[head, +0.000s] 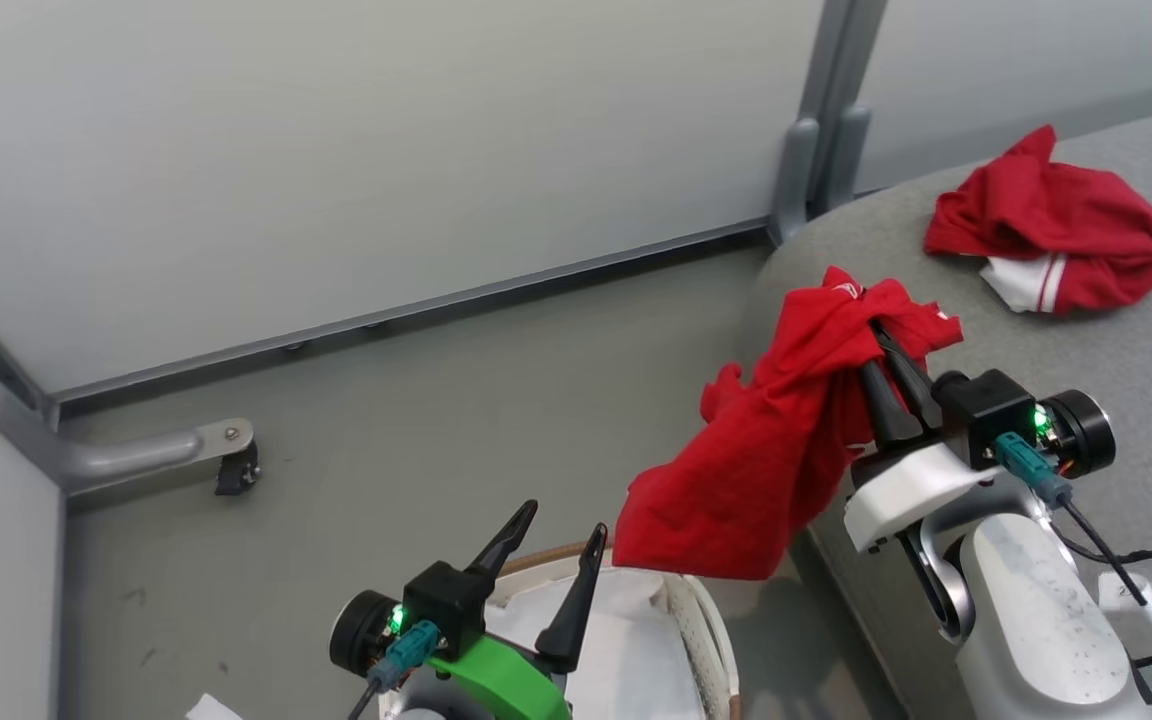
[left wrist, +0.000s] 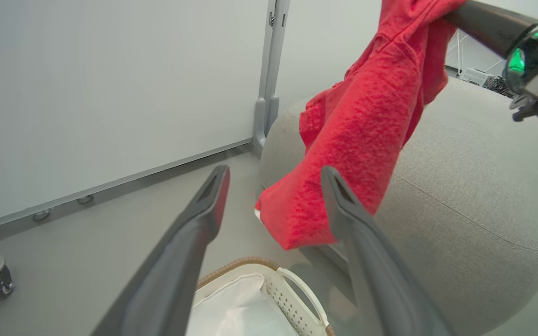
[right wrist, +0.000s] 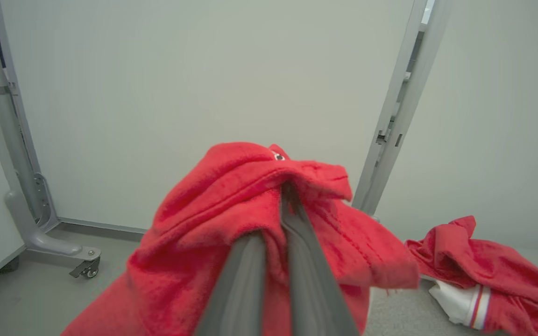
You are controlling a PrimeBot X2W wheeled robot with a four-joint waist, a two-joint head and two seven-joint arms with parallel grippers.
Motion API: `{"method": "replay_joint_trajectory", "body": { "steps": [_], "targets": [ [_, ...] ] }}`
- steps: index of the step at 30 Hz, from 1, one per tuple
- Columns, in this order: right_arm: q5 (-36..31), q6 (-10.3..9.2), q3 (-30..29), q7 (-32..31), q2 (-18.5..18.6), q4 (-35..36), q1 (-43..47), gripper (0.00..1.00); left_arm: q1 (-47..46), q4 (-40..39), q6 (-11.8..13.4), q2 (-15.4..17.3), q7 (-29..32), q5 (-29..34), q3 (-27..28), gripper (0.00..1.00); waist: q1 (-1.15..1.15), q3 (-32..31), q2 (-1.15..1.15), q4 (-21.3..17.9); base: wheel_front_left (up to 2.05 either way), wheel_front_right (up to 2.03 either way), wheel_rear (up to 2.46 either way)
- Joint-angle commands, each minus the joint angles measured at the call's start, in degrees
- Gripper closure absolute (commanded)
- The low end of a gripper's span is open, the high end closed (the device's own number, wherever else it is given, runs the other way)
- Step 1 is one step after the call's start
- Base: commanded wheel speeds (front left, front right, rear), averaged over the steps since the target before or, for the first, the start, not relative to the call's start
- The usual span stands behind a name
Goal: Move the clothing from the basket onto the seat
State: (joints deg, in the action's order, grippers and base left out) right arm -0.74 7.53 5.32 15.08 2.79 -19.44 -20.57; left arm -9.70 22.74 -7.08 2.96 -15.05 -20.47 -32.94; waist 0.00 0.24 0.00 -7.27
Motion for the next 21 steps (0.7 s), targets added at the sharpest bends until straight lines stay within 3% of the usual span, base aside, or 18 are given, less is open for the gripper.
{"method": "replay_joint_trajectory", "body": {
  "steps": [1, 12, 21],
  "targets": [
    [-0.35, -0.08, -0.44, 0.13, 0.2, 0.16, 0.96, 1.0, 0.42, -0.29, -0.21, 0.03, -0.17, 0.68, 0.44, 0.0, 0.0, 1.2, 0.0, -5.67, 0.0, 0.0, 0.0],
    [0.29, -0.08, -2.86, 0.13, 0.16, 0.92, 2.57, 1.0, -1.73, -0.91, -0.37, 0.0, -0.1, 2.09, 0.64, 0.0, 0.0, 4.48, 0.0, -17.69, 0.0, 0.0, 0.0],
    [1.13, -0.08, -4.72, 0.13, 0.14, 2.02, 3.03, 1.0, -3.41, -0.49, -0.46, 0.05, -0.11, 3.04, 0.01, 0.0, 0.0, 7.5, 0.0, -19.07, 0.0, 0.0, 0.0]
  ]
}}
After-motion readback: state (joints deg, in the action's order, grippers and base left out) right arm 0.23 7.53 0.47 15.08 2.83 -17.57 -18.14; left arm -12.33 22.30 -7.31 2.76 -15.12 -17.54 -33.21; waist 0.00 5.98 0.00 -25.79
